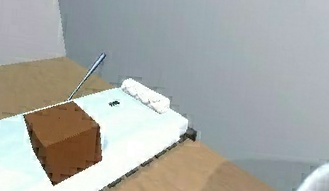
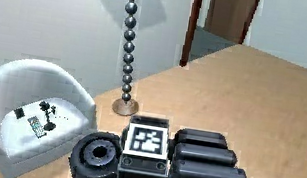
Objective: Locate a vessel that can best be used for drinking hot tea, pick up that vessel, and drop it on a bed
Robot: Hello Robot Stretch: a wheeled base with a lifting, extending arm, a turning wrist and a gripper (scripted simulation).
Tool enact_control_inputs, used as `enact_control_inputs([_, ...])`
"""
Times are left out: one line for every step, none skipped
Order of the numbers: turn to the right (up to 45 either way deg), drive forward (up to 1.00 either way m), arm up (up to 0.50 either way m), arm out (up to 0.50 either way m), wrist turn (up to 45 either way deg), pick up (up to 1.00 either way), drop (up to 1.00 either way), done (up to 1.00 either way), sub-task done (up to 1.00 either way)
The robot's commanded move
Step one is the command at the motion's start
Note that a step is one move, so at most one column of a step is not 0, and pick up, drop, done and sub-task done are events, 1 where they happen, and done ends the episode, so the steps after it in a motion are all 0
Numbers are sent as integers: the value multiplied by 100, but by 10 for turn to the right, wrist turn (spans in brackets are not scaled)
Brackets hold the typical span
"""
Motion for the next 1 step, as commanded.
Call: enact_control_inputs([90,0,0,0,0,0,0,0,0])
